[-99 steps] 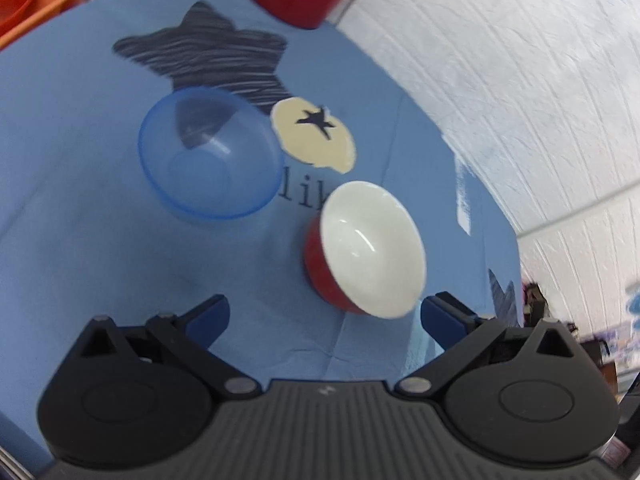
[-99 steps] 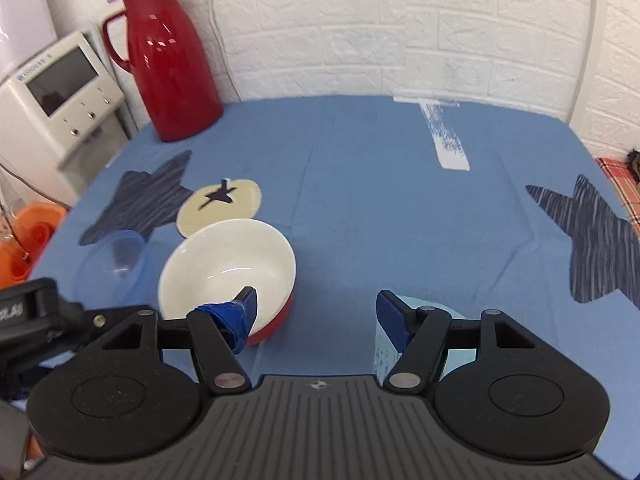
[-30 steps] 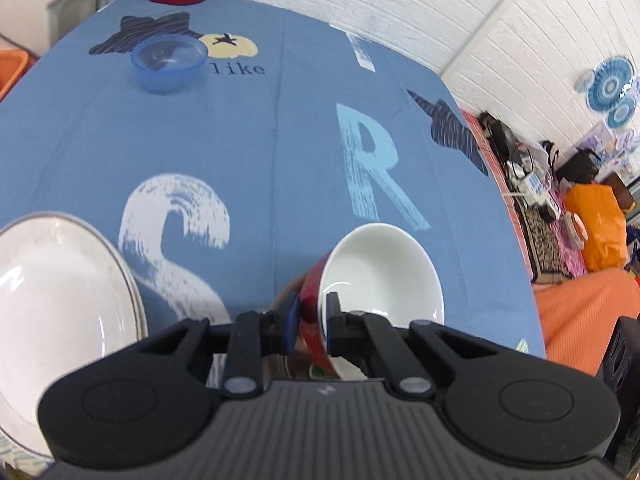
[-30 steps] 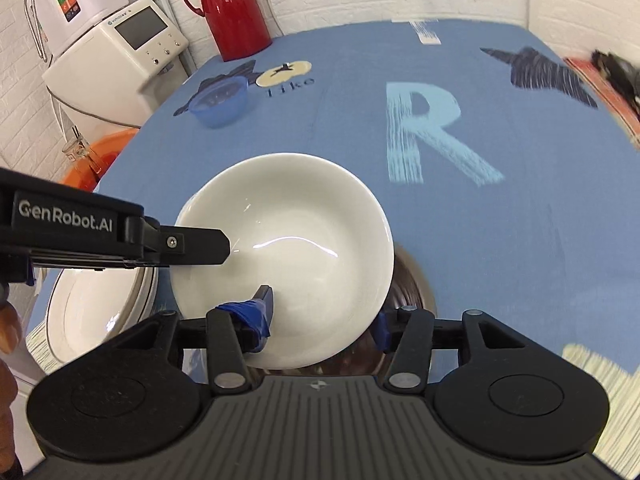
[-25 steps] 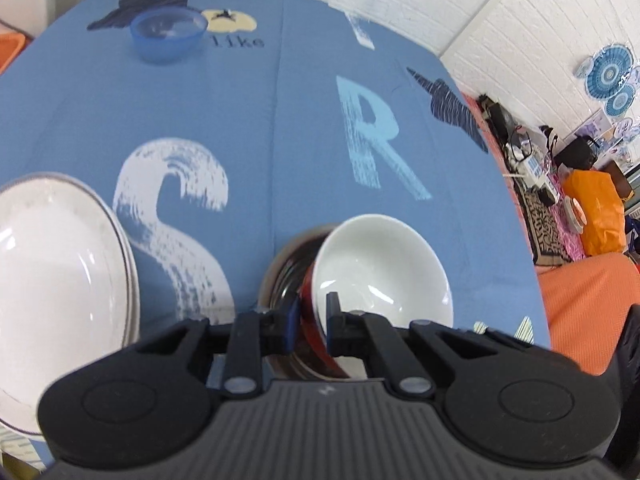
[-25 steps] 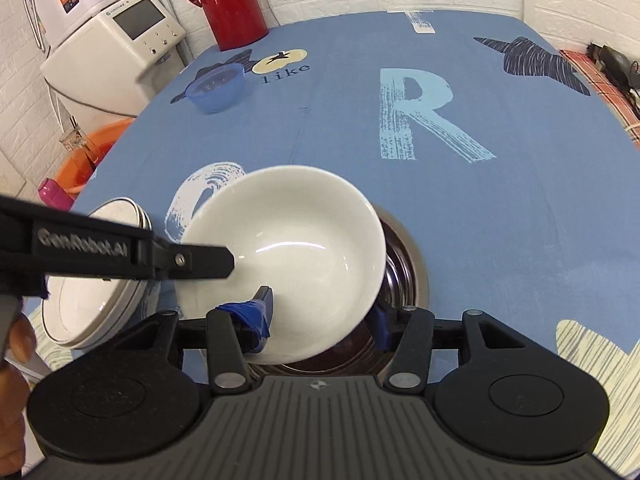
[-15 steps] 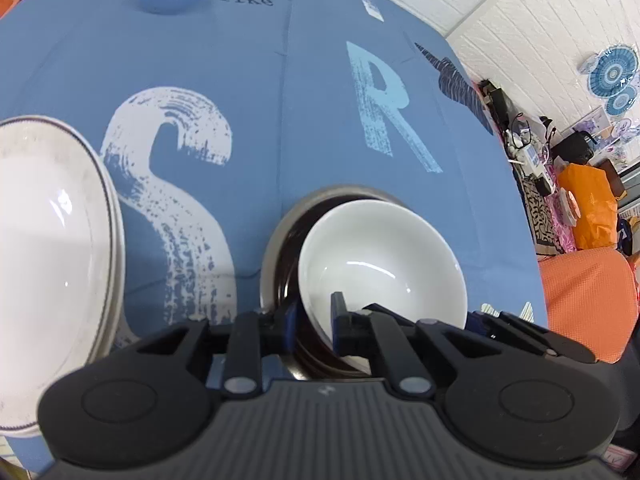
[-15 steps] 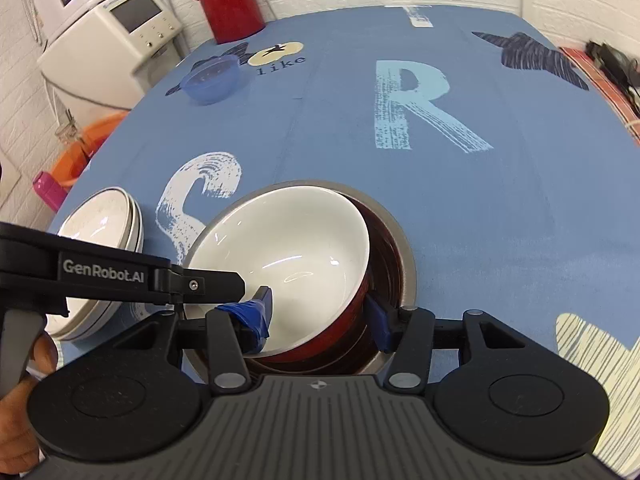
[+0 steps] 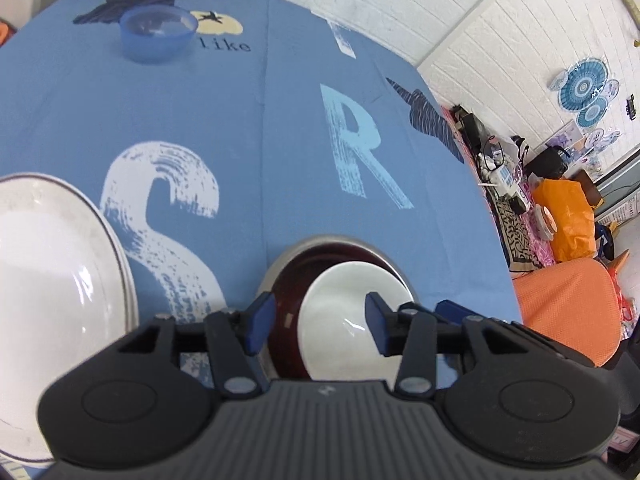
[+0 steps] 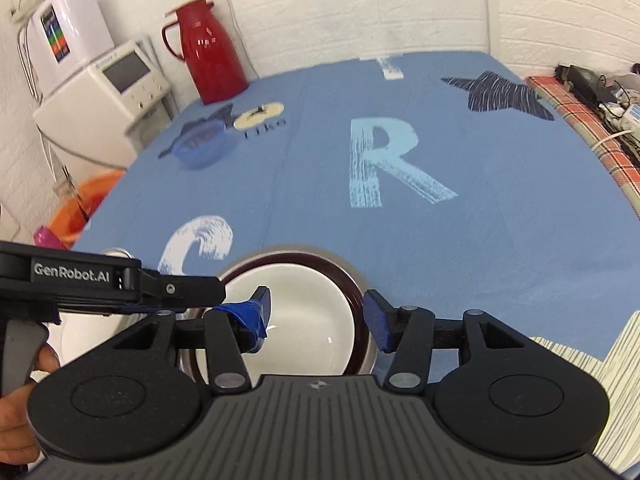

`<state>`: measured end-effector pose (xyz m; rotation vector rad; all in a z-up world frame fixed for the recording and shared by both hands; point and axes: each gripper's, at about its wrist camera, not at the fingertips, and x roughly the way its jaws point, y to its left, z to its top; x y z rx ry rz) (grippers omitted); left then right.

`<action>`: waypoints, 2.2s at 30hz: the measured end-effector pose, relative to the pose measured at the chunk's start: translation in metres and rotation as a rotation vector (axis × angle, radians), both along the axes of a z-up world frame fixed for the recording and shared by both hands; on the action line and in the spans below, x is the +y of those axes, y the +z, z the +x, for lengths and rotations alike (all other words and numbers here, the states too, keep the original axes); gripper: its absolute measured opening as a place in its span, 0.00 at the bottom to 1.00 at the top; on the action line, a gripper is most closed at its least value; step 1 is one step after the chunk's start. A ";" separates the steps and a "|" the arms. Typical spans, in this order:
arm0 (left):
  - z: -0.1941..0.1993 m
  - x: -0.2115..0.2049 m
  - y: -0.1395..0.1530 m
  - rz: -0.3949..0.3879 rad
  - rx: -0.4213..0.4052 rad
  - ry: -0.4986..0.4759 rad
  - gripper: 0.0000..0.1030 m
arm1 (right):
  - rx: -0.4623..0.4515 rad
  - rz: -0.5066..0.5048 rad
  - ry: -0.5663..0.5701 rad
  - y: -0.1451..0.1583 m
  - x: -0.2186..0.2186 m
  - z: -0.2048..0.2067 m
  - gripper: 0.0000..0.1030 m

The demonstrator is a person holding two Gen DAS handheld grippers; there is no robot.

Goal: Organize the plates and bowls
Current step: 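Move the left tool over to the clear blue plastic bowl, then grasp the rim of the blue plastic bowl with the left tool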

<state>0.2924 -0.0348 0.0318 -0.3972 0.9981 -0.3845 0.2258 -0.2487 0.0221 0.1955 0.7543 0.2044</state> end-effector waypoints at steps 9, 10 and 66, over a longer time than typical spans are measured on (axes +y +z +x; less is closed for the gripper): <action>-0.011 0.008 0.003 0.058 -0.048 -0.013 0.50 | -0.057 0.138 0.017 -0.010 0.009 -0.037 0.37; -0.011 0.012 0.003 0.052 -0.052 -0.009 0.51 | -0.049 0.169 0.018 -0.011 0.007 -0.040 0.37; 0.291 0.186 -0.040 0.258 0.009 0.274 0.63 | 0.147 -0.255 0.246 -0.034 0.216 0.335 0.45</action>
